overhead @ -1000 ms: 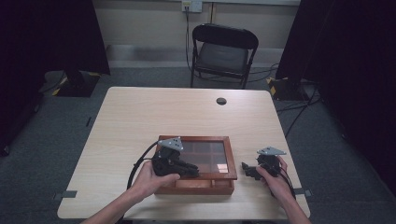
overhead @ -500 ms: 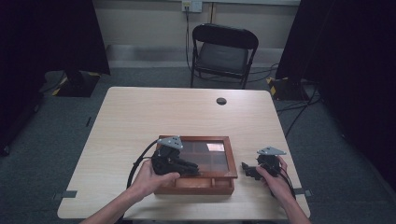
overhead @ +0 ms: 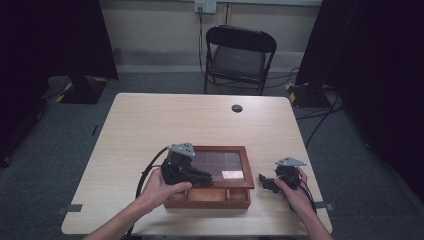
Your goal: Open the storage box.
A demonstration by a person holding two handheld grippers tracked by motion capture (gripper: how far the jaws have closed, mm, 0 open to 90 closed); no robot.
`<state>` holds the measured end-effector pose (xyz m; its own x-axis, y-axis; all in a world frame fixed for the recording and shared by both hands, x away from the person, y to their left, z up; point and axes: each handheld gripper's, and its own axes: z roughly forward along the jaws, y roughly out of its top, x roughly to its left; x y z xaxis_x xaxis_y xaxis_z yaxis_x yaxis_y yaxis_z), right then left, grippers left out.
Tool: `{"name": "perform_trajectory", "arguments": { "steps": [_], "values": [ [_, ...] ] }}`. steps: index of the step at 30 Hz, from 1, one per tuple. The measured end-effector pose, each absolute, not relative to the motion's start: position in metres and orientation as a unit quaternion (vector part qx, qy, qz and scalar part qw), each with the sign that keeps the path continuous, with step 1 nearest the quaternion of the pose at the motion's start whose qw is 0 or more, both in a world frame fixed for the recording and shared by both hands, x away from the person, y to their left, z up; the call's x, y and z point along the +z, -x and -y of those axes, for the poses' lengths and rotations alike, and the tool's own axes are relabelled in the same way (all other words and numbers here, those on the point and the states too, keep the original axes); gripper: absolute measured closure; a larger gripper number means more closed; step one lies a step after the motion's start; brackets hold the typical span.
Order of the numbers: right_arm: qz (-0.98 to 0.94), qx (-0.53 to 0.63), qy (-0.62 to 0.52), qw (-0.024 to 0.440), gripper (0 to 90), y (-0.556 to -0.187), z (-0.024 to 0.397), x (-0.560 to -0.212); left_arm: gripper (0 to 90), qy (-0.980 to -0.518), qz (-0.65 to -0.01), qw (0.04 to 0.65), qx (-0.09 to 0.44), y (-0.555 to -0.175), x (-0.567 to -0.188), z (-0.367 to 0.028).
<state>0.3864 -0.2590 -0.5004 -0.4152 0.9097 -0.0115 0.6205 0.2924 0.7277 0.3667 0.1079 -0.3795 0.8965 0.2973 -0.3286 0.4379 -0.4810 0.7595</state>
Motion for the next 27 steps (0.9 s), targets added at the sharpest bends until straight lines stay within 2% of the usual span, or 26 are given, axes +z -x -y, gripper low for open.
{"name": "perform_trajectory", "arguments": {
  "steps": [27],
  "values": [
    [-0.774, 0.33, -0.494, 0.219, 9.0, -0.386, 0.259, -0.5, 81.0, -0.851, -0.219, 0.473, -0.069, -0.375, -0.363, -0.109]
  ]
}}
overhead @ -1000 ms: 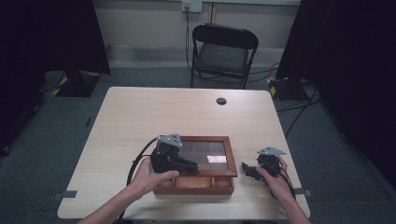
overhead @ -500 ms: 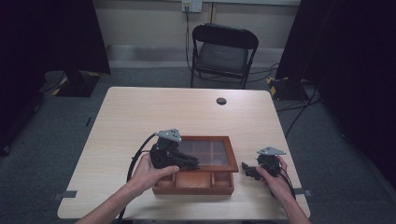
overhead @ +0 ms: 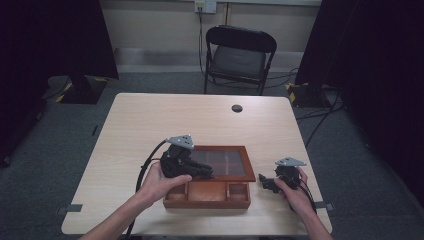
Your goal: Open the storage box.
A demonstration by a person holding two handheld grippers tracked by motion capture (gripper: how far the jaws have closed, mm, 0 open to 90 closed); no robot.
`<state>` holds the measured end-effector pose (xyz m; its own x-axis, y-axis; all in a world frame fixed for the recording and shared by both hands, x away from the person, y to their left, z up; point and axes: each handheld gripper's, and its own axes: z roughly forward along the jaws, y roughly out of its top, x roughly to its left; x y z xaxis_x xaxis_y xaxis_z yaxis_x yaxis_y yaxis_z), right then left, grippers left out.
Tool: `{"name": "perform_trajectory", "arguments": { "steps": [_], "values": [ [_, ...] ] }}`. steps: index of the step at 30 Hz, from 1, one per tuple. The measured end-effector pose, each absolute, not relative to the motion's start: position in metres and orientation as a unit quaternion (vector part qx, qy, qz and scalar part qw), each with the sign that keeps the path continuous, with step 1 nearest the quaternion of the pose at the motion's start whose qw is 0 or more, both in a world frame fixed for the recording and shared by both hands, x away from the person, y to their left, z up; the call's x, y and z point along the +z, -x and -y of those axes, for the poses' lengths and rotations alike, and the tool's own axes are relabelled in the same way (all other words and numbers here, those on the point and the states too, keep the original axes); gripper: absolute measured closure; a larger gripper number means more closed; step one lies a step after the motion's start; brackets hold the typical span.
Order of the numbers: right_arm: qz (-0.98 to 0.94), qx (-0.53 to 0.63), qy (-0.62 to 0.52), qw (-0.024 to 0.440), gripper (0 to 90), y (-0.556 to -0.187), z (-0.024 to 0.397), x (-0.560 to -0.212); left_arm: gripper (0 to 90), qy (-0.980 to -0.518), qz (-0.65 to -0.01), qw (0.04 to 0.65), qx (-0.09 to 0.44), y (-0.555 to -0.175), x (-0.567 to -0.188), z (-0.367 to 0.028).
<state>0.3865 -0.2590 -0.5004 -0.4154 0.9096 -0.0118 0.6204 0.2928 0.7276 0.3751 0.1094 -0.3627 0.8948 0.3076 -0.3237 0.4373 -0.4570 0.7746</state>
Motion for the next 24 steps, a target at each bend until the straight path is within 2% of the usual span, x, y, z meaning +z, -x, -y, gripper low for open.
{"name": "perform_trajectory", "arguments": {
  "steps": [24],
  "values": [
    [-0.773, 0.33, -0.496, 0.218, 8.9, -0.386, 0.259, -0.5, 81.1, -0.853, -0.219, 0.471, -0.053, -0.381, -0.349, -0.107]
  ]
}}
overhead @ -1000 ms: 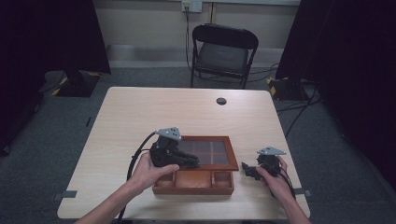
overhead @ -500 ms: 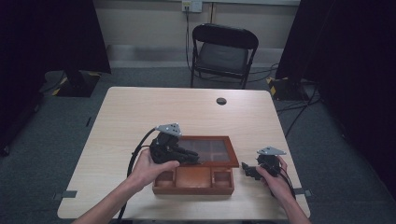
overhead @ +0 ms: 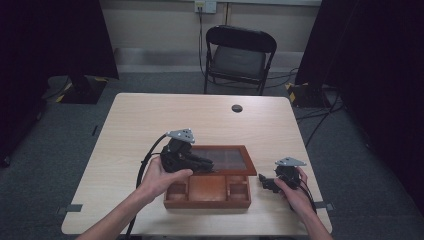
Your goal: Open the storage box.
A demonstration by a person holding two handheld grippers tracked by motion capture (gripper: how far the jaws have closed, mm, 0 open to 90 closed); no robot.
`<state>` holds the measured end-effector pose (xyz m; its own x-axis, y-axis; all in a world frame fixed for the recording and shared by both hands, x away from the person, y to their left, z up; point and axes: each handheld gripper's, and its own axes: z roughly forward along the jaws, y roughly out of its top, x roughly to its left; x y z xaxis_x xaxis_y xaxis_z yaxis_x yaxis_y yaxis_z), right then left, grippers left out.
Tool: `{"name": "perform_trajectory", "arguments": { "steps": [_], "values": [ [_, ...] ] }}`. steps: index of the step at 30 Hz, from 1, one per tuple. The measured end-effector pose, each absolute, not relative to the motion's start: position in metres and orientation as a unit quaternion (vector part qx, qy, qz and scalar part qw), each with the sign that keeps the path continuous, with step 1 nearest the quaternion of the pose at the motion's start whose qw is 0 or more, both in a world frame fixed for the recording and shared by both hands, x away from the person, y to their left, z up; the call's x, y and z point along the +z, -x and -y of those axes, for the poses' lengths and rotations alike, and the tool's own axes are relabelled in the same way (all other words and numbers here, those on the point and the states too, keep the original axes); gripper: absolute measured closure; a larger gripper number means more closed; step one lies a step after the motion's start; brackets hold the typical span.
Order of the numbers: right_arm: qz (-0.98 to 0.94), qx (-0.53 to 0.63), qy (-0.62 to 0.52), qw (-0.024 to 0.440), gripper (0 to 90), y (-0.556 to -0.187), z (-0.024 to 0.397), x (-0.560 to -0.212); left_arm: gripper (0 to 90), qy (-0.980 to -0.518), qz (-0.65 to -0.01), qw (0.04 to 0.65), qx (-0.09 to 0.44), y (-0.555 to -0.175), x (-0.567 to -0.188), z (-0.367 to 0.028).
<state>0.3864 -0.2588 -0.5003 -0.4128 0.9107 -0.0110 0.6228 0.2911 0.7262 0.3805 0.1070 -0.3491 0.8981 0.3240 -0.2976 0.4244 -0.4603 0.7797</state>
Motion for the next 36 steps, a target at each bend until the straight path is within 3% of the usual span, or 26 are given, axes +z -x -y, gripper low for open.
{"name": "perform_trajectory", "arguments": {
  "steps": [36],
  "values": [
    [-0.774, 0.33, -0.494, 0.218, 8.9, -0.387, 0.259, -0.5, 81.7, -0.847, -0.231, 0.478, -0.045, -0.397, -0.328, -0.107]
  ]
}}
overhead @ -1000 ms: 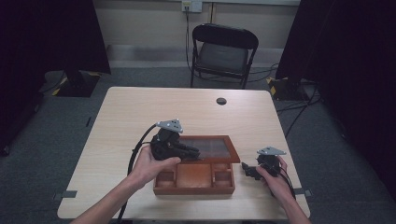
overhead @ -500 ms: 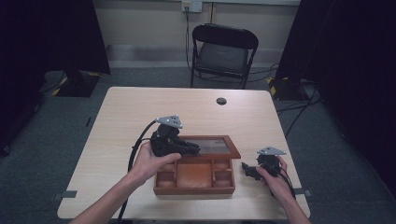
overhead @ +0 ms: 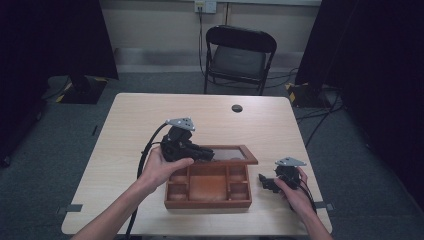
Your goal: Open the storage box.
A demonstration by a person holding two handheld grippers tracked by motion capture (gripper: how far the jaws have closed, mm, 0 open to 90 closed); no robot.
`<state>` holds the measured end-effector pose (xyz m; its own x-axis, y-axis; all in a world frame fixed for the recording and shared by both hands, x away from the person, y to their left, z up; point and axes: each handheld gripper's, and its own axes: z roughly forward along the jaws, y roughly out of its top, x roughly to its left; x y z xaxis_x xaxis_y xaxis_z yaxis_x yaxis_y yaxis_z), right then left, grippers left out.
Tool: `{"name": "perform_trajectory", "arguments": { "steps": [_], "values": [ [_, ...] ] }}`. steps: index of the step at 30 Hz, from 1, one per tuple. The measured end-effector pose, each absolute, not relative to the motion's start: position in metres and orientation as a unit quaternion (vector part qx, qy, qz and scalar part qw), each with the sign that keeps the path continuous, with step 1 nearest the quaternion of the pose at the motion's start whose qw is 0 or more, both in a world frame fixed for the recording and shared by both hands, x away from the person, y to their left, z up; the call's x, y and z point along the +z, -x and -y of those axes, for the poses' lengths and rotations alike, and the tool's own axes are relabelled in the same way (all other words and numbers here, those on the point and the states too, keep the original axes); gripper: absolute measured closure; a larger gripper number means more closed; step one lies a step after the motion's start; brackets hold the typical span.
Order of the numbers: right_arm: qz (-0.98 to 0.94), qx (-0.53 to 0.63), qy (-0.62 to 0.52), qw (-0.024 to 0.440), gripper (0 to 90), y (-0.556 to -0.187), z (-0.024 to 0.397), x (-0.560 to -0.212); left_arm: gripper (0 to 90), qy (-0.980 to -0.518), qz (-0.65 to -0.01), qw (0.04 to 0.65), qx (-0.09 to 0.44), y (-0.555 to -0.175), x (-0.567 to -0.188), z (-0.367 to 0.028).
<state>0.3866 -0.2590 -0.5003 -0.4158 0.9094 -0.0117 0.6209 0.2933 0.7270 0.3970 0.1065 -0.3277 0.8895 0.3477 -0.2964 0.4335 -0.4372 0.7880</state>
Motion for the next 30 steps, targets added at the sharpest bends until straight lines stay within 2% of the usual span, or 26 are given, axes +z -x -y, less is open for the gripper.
{"name": "perform_trajectory", "arguments": {
  "steps": [30],
  "values": [
    [-0.774, 0.33, -0.495, 0.218, 8.8, -0.387, 0.259, -0.5, 82.5, -0.847, -0.228, 0.48, -0.012, -0.409, -0.312, -0.104]
  ]
}}
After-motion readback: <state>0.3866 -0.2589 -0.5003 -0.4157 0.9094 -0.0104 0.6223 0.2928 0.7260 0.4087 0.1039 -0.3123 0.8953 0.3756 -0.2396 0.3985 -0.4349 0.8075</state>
